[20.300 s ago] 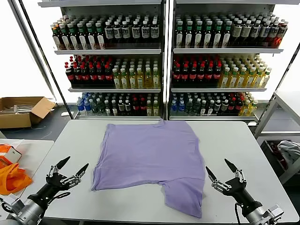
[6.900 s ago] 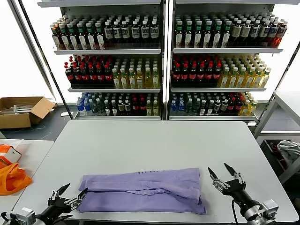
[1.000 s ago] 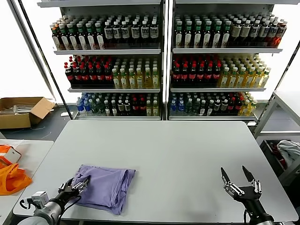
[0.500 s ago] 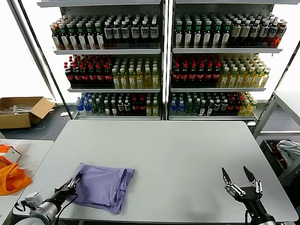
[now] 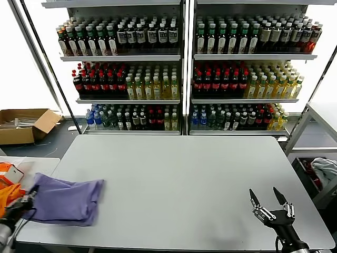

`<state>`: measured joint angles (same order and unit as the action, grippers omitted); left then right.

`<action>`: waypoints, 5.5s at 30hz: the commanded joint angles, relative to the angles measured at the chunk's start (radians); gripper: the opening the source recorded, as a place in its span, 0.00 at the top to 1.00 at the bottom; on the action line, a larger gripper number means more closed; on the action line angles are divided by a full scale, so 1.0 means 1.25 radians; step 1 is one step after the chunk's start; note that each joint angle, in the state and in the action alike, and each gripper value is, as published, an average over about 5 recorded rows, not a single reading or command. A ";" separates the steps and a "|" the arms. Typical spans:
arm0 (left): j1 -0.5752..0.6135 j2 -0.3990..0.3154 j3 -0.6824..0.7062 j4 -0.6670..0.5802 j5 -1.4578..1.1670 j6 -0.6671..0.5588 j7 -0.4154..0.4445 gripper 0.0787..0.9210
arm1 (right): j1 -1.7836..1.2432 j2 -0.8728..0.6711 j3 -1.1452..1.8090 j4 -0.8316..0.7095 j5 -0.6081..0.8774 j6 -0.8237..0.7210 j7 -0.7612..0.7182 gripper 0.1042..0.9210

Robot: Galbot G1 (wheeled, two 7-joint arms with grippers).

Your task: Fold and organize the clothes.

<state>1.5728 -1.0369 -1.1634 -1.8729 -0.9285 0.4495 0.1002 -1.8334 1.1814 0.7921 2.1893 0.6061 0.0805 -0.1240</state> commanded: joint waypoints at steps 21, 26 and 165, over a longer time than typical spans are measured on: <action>-0.128 -0.208 0.753 -0.185 -0.066 0.028 -0.224 0.96 | -0.040 0.010 0.072 0.026 0.013 0.003 0.001 0.12; -0.202 -0.245 0.823 -0.133 -0.250 -0.028 -0.276 0.96 | -0.072 0.007 0.080 0.036 0.011 0.001 0.001 0.12; -0.053 -0.187 0.381 -0.357 -0.296 -0.078 -0.119 0.12 | 0.483 0.022 -0.561 0.004 -0.206 -0.406 0.320 0.12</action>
<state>1.5064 -1.2704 -0.6816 -2.3211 -1.3177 0.3537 -0.0537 -1.2100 1.3117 -0.0047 1.9365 0.2874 -0.4621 0.2583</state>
